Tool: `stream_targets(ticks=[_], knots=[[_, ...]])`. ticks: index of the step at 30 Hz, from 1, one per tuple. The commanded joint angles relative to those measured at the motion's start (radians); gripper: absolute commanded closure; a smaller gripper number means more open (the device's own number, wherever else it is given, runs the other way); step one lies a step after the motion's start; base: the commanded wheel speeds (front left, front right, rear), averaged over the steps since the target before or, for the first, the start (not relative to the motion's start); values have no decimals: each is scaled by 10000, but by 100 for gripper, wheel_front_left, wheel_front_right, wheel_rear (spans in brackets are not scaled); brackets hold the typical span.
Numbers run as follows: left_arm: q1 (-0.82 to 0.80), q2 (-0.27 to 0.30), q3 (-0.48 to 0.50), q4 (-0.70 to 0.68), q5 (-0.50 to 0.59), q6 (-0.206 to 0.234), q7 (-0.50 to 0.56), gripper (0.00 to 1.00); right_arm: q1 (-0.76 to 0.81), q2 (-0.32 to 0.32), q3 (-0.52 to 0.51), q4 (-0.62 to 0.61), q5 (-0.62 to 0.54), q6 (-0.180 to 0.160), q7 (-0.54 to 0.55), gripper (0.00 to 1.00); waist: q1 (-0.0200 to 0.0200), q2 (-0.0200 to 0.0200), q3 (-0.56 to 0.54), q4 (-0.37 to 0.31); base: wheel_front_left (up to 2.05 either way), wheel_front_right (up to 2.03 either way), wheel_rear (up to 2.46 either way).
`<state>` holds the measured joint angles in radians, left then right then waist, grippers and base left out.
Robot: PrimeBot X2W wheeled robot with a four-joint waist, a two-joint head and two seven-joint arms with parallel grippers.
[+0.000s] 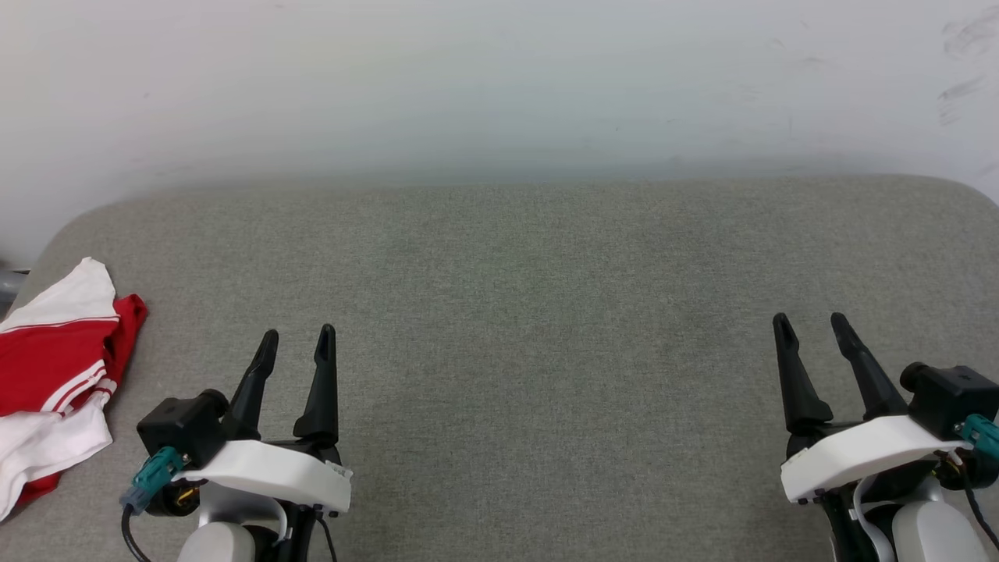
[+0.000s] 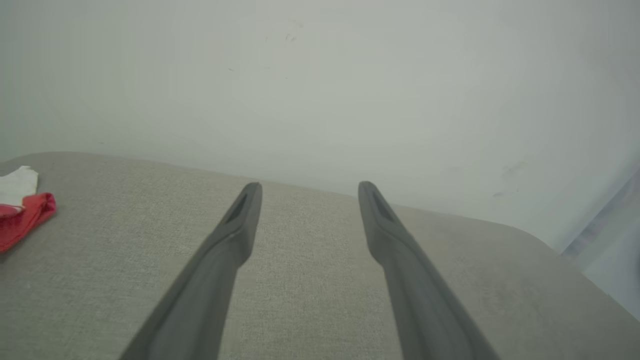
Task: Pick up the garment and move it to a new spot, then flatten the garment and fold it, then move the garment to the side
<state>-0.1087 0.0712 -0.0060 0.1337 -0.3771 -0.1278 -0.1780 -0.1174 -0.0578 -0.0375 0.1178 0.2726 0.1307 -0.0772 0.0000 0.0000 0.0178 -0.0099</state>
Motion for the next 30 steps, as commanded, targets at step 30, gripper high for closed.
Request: stream_targets(ticks=[30], knots=[[-220,28,6,567,2636,186,-682,0,139,86,-237,-236,-1722,-1,-303,0,0,0,-73,-35,0,0,0]])
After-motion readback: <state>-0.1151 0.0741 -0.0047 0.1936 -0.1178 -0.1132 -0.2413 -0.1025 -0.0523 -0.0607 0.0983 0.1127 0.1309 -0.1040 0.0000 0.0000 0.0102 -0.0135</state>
